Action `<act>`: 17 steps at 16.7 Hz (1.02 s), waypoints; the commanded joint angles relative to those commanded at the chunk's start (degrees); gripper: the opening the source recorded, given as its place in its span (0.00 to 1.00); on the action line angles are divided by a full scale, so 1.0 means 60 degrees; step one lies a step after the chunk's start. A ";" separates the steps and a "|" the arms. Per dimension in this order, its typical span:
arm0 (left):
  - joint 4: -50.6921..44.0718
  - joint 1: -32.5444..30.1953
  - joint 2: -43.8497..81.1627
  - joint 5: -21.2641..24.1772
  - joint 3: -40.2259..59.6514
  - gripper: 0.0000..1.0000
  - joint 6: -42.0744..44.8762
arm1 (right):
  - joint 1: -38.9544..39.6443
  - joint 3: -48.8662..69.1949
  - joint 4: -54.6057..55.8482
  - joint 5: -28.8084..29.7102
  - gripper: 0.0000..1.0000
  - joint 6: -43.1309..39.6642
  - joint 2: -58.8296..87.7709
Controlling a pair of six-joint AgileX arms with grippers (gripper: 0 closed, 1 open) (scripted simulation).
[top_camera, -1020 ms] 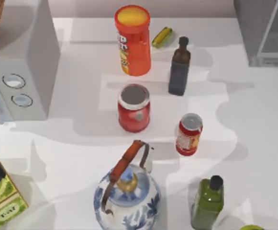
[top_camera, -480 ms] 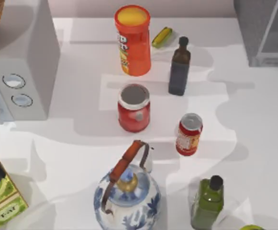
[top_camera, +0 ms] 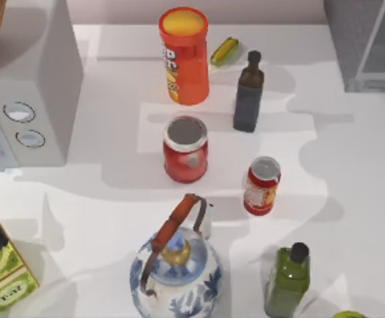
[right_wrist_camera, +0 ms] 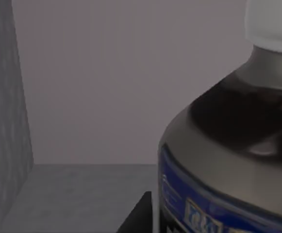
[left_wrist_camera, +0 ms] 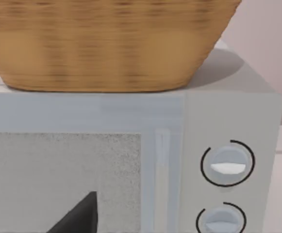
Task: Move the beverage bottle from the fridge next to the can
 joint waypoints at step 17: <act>0.0000 0.0000 0.0000 0.0000 0.0000 1.00 0.0000 | -0.0058 0.0252 -0.1517 -0.0042 0.00 0.0040 -0.1267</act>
